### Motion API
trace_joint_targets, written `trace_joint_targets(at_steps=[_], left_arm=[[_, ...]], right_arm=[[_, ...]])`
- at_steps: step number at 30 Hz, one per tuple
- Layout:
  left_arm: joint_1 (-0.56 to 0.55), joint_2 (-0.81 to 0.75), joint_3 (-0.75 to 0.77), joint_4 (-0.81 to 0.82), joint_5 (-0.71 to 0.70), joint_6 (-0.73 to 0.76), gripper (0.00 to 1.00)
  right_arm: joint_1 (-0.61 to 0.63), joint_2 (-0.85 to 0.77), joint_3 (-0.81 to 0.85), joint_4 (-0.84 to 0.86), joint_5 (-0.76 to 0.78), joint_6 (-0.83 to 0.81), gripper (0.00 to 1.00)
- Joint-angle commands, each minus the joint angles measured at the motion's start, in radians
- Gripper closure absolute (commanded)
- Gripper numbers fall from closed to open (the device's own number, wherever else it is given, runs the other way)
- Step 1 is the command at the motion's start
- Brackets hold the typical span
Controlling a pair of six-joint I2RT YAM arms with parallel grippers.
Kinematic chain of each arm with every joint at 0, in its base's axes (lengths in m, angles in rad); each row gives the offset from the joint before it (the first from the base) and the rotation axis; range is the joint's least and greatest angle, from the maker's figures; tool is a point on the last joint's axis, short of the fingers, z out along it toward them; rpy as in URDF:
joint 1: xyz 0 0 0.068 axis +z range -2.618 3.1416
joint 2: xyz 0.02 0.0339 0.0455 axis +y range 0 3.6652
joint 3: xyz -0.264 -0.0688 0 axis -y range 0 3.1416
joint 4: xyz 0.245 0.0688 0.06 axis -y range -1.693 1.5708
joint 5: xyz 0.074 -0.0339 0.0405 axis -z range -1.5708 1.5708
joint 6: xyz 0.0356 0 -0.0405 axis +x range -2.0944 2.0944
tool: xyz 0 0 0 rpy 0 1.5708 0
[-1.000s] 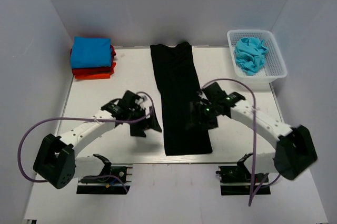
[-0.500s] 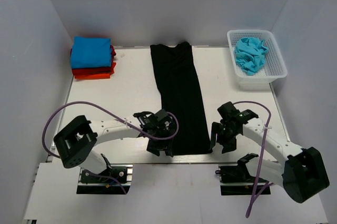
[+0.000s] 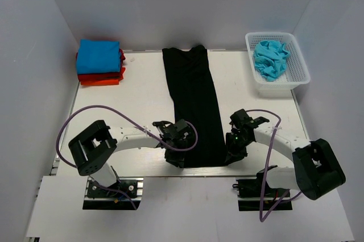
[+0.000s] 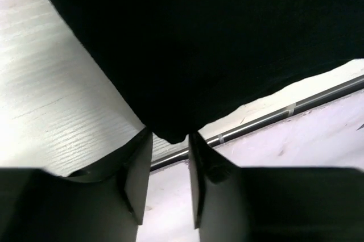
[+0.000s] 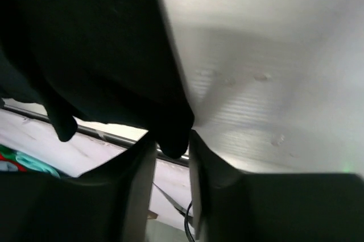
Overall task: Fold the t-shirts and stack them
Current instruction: Grab the bottom of the folded rectangular tshirt with both arms, then fold the folded rectangular tshirt in 1/3 of the way
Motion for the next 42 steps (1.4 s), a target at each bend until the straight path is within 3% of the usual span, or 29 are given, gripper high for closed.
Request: trace_joint_targets(at_steps=[1, 4, 5, 6, 11, 15, 20, 26, 36, 42], left_arm=[[-0.008, -0.003, 0.010, 0.026, -0.001, 0.003, 0.61], [-0.008, -0.003, 0.023, 0.037, -0.001, -0.008, 0.79], [-0.008, -0.003, 0.023, 0.037, -0.001, -0.008, 0.96], [-0.008, -0.003, 0.033, 0.025, -0.001, -0.008, 1.00], [0.006, -0.063, 0.148, -0.070, -0.074, -0.020, 1.00], [0.026, -0.100, 0.245, -0.135, -0.194, -0.029, 1.00], [0.096, -0.066, 0.359, -0.234, -0.313, -0.029, 1.00], [0.238, -0.023, 0.492, -0.205, -0.385, 0.021, 1.00], [0.414, 0.156, 0.707, -0.077, -0.314, 0.236, 1.00], [0.485, 0.251, 0.817, -0.066, -0.315, 0.247, 1.00]], right_arm=[[-0.005, 0.023, -0.019, 0.051, -0.057, -0.021, 0.68], [-0.002, 0.057, -0.014, 0.071, -0.071, -0.033, 0.86], [-0.003, 0.062, -0.009, 0.074, -0.079, -0.033, 1.00], [0.000, 0.068, 0.006, 0.077, -0.086, -0.039, 1.00], [-0.003, 0.031, 0.072, 0.053, -0.071, -0.053, 1.00], [-0.005, 0.040, 0.224, -0.011, -0.033, -0.048, 1.00], [-0.020, 0.134, 0.405, -0.061, 0.038, -0.057, 1.00], [-0.049, 0.282, 0.630, -0.055, 0.107, -0.077, 1.00], [-0.105, 0.522, 1.021, -0.053, 0.139, -0.103, 1.00], [-0.140, 0.686, 1.259, -0.084, 0.098, -0.134, 1.00]])
